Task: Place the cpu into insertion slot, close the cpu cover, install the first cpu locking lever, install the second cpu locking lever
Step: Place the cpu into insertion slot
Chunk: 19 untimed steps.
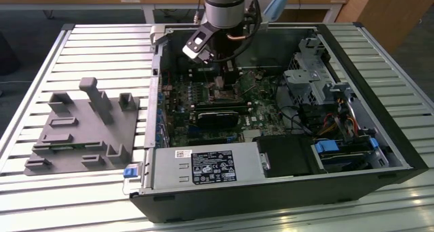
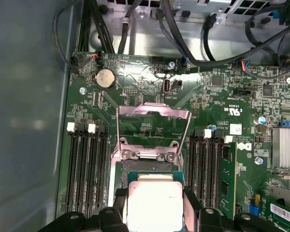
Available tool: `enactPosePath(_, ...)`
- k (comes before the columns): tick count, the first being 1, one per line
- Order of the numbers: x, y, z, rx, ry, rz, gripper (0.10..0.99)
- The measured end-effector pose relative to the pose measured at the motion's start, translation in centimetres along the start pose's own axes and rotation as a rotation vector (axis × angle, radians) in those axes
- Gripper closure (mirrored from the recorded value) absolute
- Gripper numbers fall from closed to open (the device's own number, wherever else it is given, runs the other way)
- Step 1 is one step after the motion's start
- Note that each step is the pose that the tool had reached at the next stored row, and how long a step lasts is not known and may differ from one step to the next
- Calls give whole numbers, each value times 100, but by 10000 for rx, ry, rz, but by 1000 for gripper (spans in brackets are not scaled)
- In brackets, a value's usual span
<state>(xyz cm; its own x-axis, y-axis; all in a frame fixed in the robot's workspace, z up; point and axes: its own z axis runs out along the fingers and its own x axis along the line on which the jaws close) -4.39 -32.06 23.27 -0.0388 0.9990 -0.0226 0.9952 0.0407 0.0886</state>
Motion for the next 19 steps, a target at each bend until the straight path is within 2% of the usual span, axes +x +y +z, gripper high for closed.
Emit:
enactPosePath(2,5,-4,36,-1,1,1,545)
enactPosePath(6,19,-16,103,3,-60,-3,545)
enactPosePath(19,42,-33,225,10,-115,230,545)
